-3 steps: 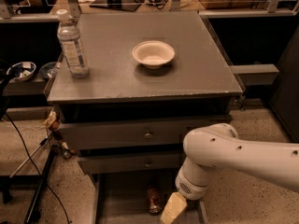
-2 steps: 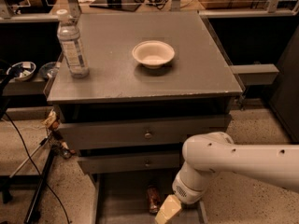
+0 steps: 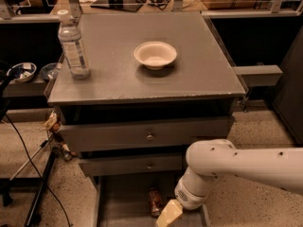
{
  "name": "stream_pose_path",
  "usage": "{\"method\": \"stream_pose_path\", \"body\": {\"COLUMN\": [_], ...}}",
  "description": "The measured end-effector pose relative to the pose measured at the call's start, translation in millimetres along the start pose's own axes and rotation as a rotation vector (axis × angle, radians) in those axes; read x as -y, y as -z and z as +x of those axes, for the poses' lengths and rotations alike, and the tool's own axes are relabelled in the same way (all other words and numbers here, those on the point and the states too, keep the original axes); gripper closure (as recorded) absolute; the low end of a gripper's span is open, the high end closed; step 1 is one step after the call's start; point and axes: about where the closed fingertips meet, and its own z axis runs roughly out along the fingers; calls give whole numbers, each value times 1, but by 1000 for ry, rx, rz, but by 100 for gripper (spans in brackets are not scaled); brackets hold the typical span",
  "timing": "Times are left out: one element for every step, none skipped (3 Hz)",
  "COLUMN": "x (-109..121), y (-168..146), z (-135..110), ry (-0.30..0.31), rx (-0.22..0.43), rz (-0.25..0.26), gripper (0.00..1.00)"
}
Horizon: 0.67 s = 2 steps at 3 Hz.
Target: Pick coke can from bottom drawer and place on counter
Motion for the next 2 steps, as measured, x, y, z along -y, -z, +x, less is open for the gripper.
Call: {"method": "stream_pose_path", "body": {"x": [2,15], "y": [-13,-38], "z": [2,5], "ry": [-10,-66], "rx": [-16,-28], "rz": [-30,-66], "gripper": [0,0]}}
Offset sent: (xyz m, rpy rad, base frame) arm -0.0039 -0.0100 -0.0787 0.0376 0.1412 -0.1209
